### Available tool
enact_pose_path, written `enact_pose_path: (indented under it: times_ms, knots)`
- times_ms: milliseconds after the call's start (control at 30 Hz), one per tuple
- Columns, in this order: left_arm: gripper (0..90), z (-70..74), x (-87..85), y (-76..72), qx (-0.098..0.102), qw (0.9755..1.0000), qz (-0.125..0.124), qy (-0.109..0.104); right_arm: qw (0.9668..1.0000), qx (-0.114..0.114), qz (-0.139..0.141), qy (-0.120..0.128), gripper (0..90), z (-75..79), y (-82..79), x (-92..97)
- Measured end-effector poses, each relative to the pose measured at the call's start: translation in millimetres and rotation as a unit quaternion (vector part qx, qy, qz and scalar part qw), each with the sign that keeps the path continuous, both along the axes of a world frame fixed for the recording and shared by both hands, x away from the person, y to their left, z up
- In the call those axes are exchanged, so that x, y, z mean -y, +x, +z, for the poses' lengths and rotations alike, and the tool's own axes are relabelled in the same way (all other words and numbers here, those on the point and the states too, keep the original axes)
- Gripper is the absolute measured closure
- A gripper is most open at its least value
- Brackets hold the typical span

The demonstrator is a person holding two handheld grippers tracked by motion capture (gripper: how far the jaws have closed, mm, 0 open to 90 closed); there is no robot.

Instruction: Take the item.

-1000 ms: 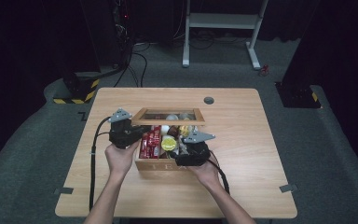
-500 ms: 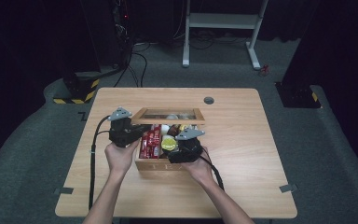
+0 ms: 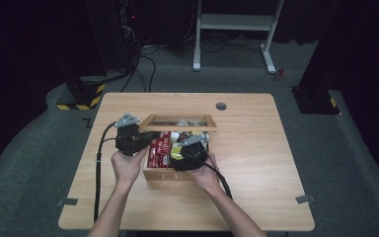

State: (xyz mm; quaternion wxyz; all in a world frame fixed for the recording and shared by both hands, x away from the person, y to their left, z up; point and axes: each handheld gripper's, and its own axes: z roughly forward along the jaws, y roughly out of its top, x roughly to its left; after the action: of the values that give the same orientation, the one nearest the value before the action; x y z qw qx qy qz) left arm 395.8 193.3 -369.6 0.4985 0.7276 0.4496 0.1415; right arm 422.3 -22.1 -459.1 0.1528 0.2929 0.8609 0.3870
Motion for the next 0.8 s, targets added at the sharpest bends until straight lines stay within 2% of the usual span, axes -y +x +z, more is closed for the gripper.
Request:
enact_pose_path:
  times_ms: [200, 333, 533, 600, 800]
  knots:
    - [90.0, -0.1, 0.1, 0.2, 0.000, 1.0000, 0.000, -0.001, 0.9998, 0.002, 0.000, -0.020, 32.2, -1.4, -1.2, -2.5]
    - [90.0, -0.6, -0.1, 0.3, 0.000, 1.0000, -0.003, -0.005, 0.9998, 0.006, -0.004, -0.020, 37.1, -1.1, -1.5, -1.8]
    - [90.0, -0.7, -0.4, 0.2, 0.001, 1.0000, -0.004, -0.001, 0.9996, 0.008, -0.009, -0.025, 37.8, -0.9, -2.0, -2.0]
    - [90.0, -1.2, -0.3, -0.3, 0.001, 1.0000, -0.005, 0.003, 0.9997, 0.006, -0.008, -0.023, 37.9, -0.6, -2.0, -1.2]
    - [90.0, -0.8, -0.1, 0.2, 0.003, 1.0000, -0.002, -0.003, 0.9998, 0.012, -0.017, -0.005, 38.0, 2.0, -4.6, 4.2]
